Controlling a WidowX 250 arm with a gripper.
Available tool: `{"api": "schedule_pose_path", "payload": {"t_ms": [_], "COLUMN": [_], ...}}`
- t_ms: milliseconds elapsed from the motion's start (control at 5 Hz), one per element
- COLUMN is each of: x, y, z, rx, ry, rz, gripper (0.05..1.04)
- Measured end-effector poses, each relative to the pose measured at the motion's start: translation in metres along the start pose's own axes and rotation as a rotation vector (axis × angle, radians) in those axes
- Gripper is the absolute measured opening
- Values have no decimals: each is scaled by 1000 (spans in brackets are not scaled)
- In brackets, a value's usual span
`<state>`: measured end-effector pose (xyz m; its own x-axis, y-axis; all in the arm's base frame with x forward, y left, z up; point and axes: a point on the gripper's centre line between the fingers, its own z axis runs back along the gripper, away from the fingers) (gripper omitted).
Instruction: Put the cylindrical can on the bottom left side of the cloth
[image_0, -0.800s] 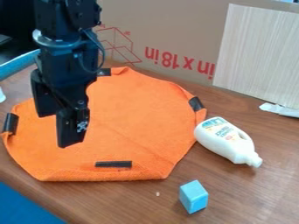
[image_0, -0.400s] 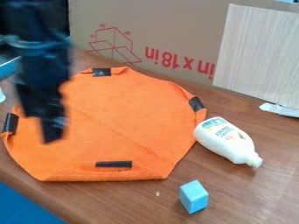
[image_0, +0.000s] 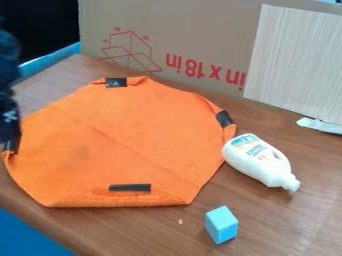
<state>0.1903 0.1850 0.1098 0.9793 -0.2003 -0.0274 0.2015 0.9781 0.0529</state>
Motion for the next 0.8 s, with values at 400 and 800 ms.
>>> {"api": "schedule_pose_path", "payload": {"t_ms": [400,800], "x": [-6,-6], "y": [82,139], "z": [-12,-7], "rx": [-2,-34], "ry": [-67,-114], "rz": [113,207], "gripper": [999,999]}}
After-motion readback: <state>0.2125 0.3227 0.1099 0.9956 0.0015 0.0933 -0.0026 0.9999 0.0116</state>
